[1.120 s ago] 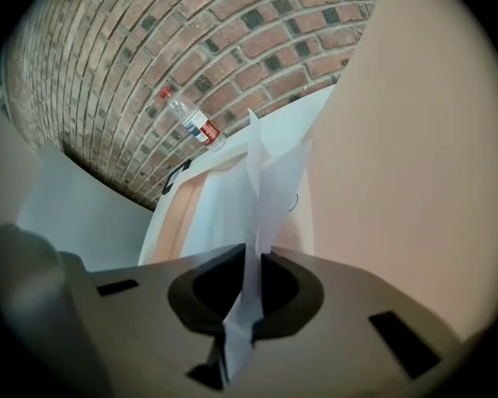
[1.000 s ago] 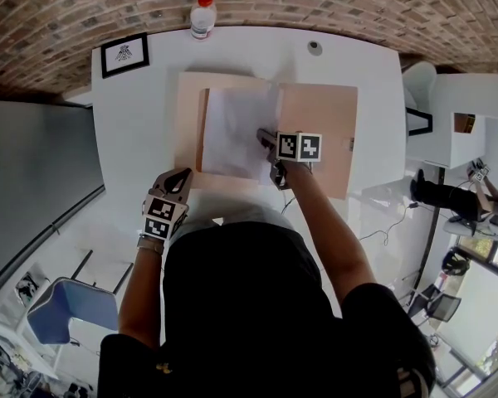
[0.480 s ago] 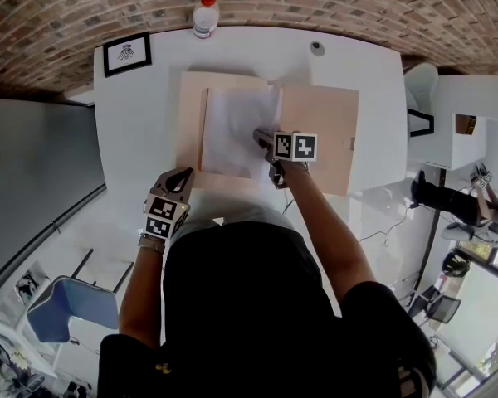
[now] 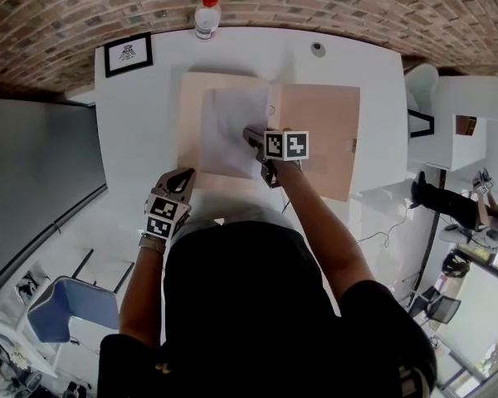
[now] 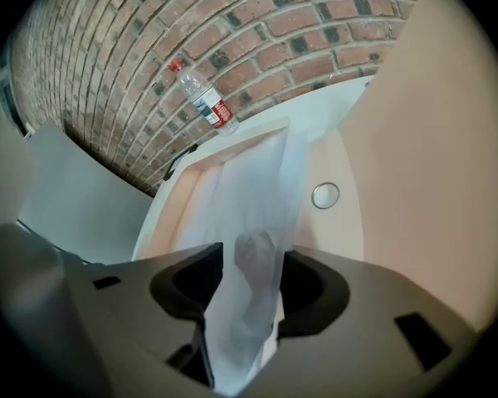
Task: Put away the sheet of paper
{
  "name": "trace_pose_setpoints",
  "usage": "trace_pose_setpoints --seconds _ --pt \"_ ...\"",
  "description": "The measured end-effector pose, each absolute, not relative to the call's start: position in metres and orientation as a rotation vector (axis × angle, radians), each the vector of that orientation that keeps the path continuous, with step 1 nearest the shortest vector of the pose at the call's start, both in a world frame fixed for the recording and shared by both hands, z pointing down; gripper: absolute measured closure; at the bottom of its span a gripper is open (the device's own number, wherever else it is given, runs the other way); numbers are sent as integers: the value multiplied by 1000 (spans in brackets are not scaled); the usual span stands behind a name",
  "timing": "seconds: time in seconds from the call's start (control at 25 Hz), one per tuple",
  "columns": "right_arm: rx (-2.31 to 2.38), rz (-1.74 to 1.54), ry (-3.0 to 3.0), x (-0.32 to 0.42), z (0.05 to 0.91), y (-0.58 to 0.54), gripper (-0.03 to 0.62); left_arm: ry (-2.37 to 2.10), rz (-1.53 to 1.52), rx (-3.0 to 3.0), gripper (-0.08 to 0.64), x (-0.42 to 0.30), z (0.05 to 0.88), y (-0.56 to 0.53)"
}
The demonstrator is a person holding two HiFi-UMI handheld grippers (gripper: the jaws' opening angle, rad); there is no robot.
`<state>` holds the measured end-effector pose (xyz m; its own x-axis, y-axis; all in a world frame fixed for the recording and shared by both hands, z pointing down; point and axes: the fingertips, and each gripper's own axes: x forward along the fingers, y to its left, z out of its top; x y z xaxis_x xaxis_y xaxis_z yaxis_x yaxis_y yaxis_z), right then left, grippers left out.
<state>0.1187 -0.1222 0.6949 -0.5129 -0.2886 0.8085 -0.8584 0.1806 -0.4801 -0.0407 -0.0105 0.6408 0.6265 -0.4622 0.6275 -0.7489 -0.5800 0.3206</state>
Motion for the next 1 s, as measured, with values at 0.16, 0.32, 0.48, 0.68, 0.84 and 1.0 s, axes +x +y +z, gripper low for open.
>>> trace_pose_setpoints --seconds 0.16,0.32,0.48,0.68,0.84,1.0 --pt "1049 1346 -1917 101 695 -119 387 -945 655 2276 557 -42 641 -10" --pt "1027 1335 -1916 92 699 -117 373 -942 651 2275 557 -42 641 -10" --pt "1040 1318 -1898 97 700 -118 331 -938 646 2277 557 -41 640 -10" --pt "1115 1278 -1868 119 694 -124 278 -951 641 2293 557 -43 635 -13" --pt "1185 1234 -1881 136 679 -128 285 -967 622 2326 557 -45 622 -22" --pt "1251 1174 -1901 148 653 -128 344 -996 582 2361 557 -48 600 -36"
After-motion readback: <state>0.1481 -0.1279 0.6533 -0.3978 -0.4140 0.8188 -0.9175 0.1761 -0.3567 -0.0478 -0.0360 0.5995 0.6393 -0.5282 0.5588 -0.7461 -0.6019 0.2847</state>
